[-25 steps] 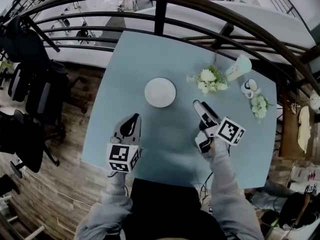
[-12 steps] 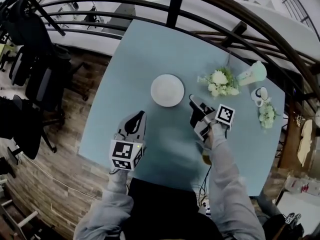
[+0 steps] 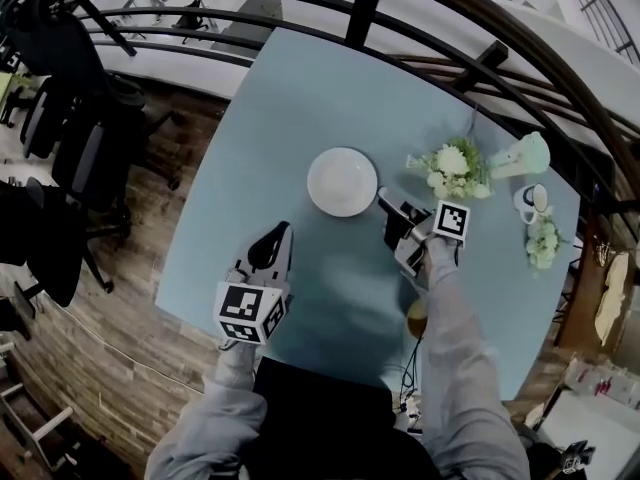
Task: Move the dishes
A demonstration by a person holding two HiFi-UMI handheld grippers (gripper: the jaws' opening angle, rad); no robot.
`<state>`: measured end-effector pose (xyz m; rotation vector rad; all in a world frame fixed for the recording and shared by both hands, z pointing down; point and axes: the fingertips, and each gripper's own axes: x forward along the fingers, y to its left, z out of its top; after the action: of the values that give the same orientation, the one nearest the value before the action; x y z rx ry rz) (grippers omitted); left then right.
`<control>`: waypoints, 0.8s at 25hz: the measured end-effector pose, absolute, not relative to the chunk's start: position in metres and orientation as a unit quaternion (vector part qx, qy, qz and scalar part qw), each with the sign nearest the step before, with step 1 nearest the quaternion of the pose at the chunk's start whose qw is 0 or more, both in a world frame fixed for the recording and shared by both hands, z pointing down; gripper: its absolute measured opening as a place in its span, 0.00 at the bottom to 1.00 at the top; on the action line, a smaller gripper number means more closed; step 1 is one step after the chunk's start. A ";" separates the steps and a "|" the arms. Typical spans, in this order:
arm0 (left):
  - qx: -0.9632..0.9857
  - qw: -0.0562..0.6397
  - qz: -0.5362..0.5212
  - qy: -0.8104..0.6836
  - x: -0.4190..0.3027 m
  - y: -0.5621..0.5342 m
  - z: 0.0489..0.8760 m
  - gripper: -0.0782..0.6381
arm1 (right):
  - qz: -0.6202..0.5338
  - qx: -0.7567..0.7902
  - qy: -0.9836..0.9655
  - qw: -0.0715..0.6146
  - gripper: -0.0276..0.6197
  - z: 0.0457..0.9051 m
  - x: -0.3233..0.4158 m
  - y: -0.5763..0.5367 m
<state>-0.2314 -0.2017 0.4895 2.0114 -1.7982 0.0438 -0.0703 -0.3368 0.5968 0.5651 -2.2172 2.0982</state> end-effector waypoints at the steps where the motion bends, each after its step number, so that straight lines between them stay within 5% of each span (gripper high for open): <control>1: 0.726 0.222 0.016 -0.651 -0.232 -0.203 0.492 0.14 | 0.676 0.178 -0.715 0.020 0.51 0.598 -0.074 -0.338; 15: 0.725 0.225 0.018 -0.651 -0.230 -0.194 0.498 0.14 | 0.646 0.215 -0.717 0.146 0.41 0.614 -0.095 -0.336; 20: 0.718 0.226 0.020 -0.658 -0.234 -0.188 0.500 0.14 | 0.650 0.270 -0.688 0.176 0.11 0.631 -0.086 -0.340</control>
<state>-0.2338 -0.1883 0.5002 1.9789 -1.8134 0.0538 -0.0856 -0.3401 0.6311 0.7647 -1.9494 1.8409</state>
